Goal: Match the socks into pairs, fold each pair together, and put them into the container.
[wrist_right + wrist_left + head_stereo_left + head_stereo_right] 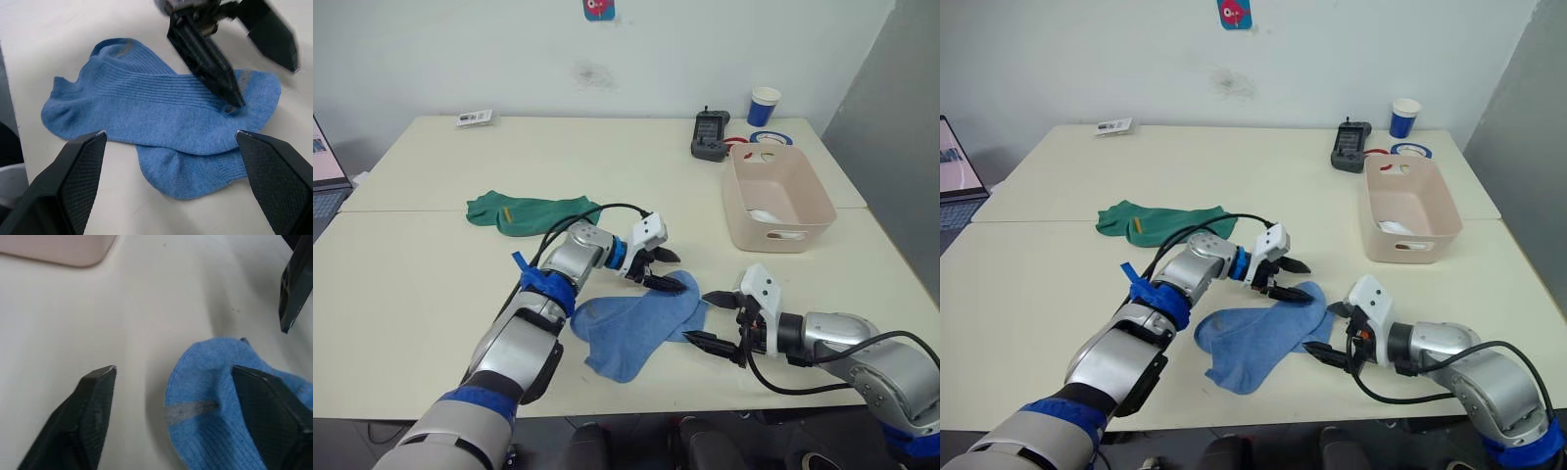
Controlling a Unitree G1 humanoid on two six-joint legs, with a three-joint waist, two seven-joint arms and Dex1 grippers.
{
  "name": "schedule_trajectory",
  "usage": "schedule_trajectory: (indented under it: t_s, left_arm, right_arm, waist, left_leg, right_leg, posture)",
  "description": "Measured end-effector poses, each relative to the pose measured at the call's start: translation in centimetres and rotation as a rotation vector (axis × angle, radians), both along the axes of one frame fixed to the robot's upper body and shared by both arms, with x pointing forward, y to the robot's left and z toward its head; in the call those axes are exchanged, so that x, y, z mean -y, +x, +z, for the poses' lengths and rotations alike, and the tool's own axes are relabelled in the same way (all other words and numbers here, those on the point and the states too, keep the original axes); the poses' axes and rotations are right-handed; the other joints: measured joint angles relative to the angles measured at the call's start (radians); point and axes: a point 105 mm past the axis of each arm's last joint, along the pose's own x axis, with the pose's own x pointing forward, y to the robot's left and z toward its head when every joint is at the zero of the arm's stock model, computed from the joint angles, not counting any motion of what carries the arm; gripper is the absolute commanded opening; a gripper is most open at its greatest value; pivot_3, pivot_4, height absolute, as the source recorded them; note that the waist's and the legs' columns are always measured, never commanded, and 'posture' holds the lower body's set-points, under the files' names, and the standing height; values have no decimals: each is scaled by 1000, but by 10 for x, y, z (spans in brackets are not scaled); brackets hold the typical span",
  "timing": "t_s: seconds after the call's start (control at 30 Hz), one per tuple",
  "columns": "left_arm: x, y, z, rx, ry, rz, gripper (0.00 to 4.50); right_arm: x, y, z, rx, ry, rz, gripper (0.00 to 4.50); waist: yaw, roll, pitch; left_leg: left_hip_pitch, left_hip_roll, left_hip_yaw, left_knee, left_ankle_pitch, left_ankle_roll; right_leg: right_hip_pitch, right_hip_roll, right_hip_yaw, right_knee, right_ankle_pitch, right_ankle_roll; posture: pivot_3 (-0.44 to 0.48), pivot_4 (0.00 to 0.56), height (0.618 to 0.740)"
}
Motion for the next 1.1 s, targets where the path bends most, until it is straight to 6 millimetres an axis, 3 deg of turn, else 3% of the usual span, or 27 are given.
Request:
schedule_trajectory:
  t_s: [0.1, 0.3, 0.5, 0.6, 0.83, 1.1]
  left_arm:
    - [0, -2, -4, -12, 9, -21, 1972]
    - [-4, 1, 6, -3, -31, -7, 16]
    - [-25, 5, 31, 38, -107, 52, 16]
    - [-25, 1, 46, 19, -183, 65, 16]
    - [-29, -6, 84, -10, -337, 137, 16]
    - [-36, -5, 97, -37, -400, 206, 16]
  right_arm:
    - [5, 3, 2, 13, 2, -32, 4500]
    - [7, 8, 6, 21, 37, -71, 4500]
    - [7, 13, 0, -11, 68, -98, 4500]
    - [4, 17, -3, -20, 81, -108, 4500]
    - [-27, 29, -12, -112, 189, -87, 4500]
    - [-43, 33, -17, -204, 242, -52, 4500]
  waist:
    - [-1, 0, 0]
    - [-1, 0, 0]
    - [-1, 0, 0]
    - [0, 0, 0]
    - [0, 1, 0]
    - [1, 1, 0]
  left_leg:
    - [0, 0, 0, 0, 0, 0]
    - [0, 0, -1, 0, 0, 0]
    - [0, 1, -2, 0, 0, 0]
    - [0, 1, -2, 1, 0, -1]
    - [1, 1, -5, 1, 1, -1]
    - [1, 1, -6, 2, 1, -1]
  right_leg:
    - [0, 0, 0, 1, 0, 0]
    - [0, 0, -1, 2, 0, 0]
    - [0, 0, -1, 2, 0, 0]
    - [0, 0, 0, 2, 0, 0]
    - [1, 0, 0, 4, 1, 0]
    - [1, 0, 1, 4, 1, 0]
  posture:
    - [0, 150, 740]
    - [0, 150, 740]
    - [0, 150, 740]
    - [0, 150, 740]
    - [0, 150, 740]
    - [0, 150, 740]
